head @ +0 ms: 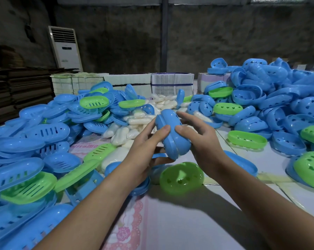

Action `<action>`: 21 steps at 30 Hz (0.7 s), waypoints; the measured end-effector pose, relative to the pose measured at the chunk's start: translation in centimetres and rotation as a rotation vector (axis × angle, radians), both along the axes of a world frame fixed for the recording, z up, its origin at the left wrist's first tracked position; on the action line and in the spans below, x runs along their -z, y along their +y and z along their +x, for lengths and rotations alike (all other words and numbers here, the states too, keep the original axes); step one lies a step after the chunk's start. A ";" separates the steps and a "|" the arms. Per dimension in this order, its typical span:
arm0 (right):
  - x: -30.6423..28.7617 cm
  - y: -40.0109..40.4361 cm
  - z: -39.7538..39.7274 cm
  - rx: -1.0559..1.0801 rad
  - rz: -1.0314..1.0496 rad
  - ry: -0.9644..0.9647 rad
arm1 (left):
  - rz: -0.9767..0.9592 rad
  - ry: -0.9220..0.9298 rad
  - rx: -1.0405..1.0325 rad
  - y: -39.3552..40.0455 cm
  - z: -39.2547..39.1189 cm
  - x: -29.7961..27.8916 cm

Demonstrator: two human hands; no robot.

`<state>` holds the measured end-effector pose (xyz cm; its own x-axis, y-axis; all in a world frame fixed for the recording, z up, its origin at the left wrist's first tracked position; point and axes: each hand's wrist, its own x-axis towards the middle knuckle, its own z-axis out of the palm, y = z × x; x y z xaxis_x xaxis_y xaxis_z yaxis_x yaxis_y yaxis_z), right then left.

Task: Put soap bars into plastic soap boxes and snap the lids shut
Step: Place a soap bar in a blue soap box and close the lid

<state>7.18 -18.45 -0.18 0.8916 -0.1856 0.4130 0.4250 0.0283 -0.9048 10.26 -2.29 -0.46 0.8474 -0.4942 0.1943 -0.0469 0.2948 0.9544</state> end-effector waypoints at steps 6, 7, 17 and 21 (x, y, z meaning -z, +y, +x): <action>-0.4 0.0 0.0 -0.101 0.055 0.162 | 0.073 0.032 -0.008 0.1 0.4 0.3; -0.5 0.0 -0.1 -0.111 0.058 0.173 | 0.082 0.036 -0.002 0.1 0.5 0.3; -0.4 -0.1 -0.1 -0.129 0.062 0.181 | 0.055 0.094 -0.026 0.2 0.6 0.2; -0.3 0.2 -0.1 -0.114 0.043 0.162 | 0.052 0.073 -0.014 0.3 0.5 0.0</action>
<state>7.07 -18.27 0.08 0.9620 -0.0938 0.2565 0.2659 0.1079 -0.9579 10.75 -1.96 -0.43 0.8651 -0.4903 0.1063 0.0196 0.2448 0.9694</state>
